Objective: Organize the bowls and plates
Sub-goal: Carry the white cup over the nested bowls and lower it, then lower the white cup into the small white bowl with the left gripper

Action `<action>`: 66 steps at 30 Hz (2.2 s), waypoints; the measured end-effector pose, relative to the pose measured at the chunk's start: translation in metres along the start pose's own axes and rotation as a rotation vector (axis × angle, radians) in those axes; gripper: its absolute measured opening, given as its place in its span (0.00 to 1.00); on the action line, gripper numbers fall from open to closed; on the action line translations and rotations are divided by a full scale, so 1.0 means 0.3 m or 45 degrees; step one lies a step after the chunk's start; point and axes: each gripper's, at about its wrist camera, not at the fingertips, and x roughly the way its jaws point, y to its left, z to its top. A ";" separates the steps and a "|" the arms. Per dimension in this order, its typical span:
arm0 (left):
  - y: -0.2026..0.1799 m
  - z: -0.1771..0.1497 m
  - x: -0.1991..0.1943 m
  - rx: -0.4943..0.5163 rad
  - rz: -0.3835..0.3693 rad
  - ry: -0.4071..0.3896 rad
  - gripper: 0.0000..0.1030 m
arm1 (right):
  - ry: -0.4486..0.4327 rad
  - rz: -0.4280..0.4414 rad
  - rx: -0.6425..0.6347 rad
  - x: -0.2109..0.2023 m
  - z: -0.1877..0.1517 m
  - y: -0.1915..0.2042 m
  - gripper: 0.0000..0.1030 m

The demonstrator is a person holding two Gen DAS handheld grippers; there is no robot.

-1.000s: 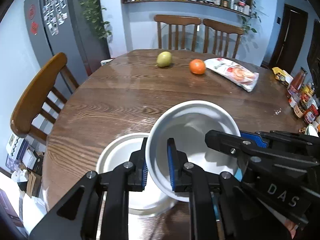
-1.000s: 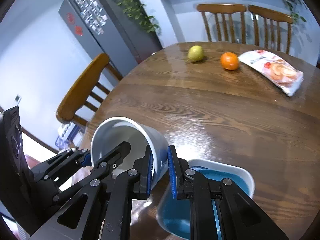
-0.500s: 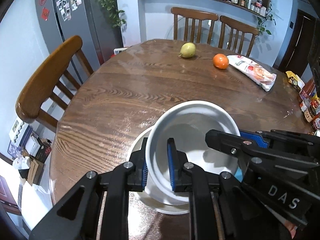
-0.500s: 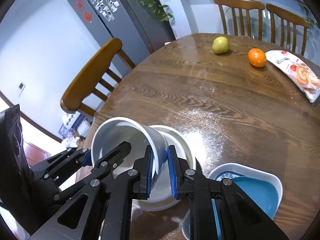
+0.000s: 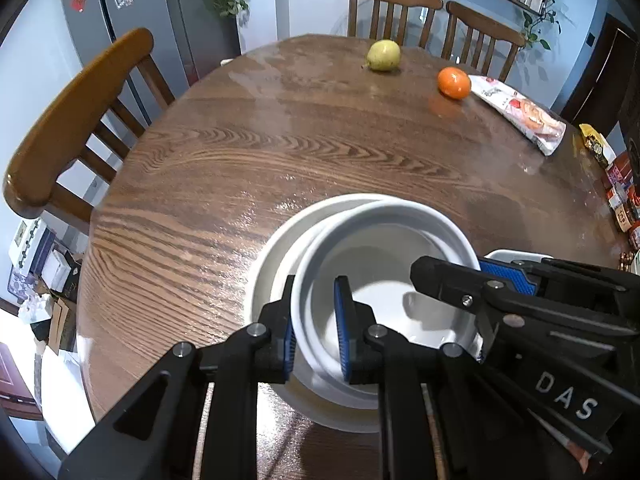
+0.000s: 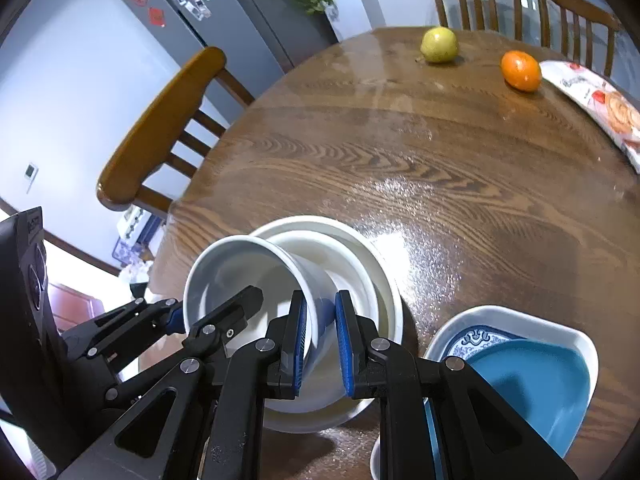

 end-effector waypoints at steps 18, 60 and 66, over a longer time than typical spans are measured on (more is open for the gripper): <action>-0.011 -0.003 0.046 0.026 -0.005 0.056 0.14 | 0.075 -0.045 0.002 0.038 0.006 -0.006 0.18; -0.025 -0.004 0.068 0.064 0.005 0.085 0.14 | 0.107 -0.156 -0.068 0.048 0.010 0.031 0.18; -0.025 -0.003 0.068 0.064 0.004 0.086 0.14 | 0.106 -0.158 -0.065 0.049 0.012 0.026 0.18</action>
